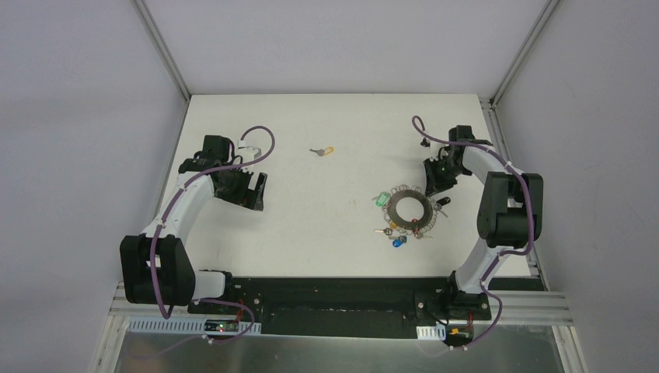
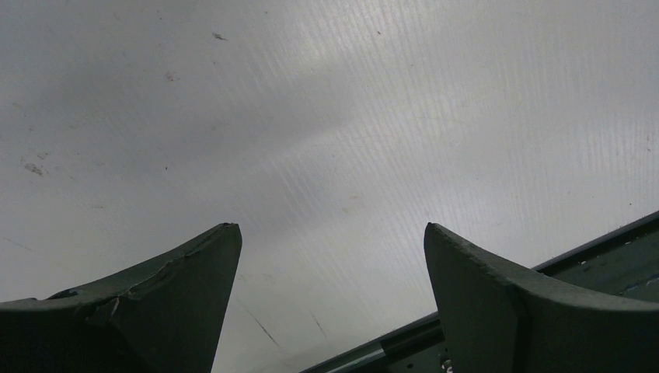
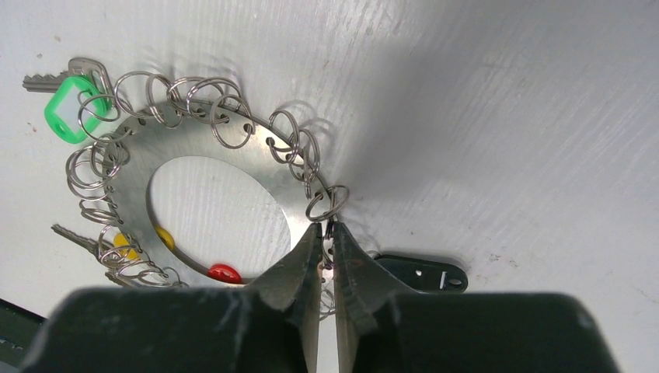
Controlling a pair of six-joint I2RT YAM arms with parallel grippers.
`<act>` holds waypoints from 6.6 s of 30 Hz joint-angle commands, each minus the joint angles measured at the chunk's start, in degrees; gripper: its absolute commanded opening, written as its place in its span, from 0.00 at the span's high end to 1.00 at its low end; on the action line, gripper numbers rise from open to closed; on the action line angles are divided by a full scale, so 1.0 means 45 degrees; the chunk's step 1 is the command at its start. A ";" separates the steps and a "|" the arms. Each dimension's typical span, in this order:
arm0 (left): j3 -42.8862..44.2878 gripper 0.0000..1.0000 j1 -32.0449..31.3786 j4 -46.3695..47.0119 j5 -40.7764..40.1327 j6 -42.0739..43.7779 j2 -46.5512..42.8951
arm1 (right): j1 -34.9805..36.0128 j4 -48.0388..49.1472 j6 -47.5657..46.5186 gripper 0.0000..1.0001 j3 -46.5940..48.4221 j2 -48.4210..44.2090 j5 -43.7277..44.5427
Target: Put the keys on the keyring
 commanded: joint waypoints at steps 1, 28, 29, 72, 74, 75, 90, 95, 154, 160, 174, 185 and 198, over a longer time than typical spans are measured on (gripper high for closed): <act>0.0536 0.09 0.0064 -0.0293 0.0162 0.0266 0.0081 | -0.0033 -0.0052 0.0102 0.87 0.0465 0.0136 -0.0146; 0.0793 0.09 0.0064 -0.0520 0.0383 0.0149 0.0223 | -0.0054 0.0338 0.0761 1.00 0.0794 0.0114 -0.0101; 0.0805 0.09 0.0064 -0.0520 0.0407 0.0143 0.0191 | -0.0067 0.0353 0.0761 1.00 0.0783 0.0024 -0.0150; 0.2776 0.05 0.0025 -0.0758 0.1329 -0.0179 0.0978 | 0.0006 0.0307 0.0829 0.93 -0.1559 -0.0845 -0.0536; 0.2734 0.05 0.0025 -0.0772 0.1281 -0.0152 0.0979 | 0.0004 0.0213 0.0839 0.88 -0.1396 -0.0919 -0.0547; 0.2708 0.05 0.0025 -0.0754 0.1289 -0.0139 0.0979 | 0.0006 0.0159 0.0856 0.87 -0.1315 -0.0967 -0.0562; 0.2644 0.05 0.0030 -0.0831 0.1293 -0.0135 0.1129 | -0.0025 -0.0119 0.0976 0.78 -0.0538 -0.1511 -0.0312; 0.2704 0.05 0.0025 -0.0899 0.1356 -0.0165 0.1194 | -0.0033 -0.0133 0.1012 0.78 -0.0466 -0.1474 -0.0361; 0.3242 0.05 0.0008 -0.1219 0.1740 -0.0237 0.1459 | -0.0095 -0.0580 0.1040 1.00 0.0423 -0.1169 -0.1329; 0.3574 0.05 -0.0023 -0.1096 0.2101 -0.0289 0.1298 | -0.0077 -0.0791 0.0906 1.00 0.1174 -0.1655 -0.2025; 0.8294 0.14 -0.2356 -0.2852 0.4945 0.0501 0.1717 | 0.3583 -0.1945 -0.0094 1.00 0.5107 -0.2265 -0.5657; 1.0134 0.38 -0.3806 0.0448 0.8443 -0.1608 0.2103 | 0.4702 0.0228 0.2712 1.00 0.6471 -0.3148 -0.8584; 1.0000 0.52 -0.5335 0.3179 0.8976 -0.4516 0.2771 | 0.4971 0.2325 0.5402 1.00 0.6572 -0.2782 -1.1628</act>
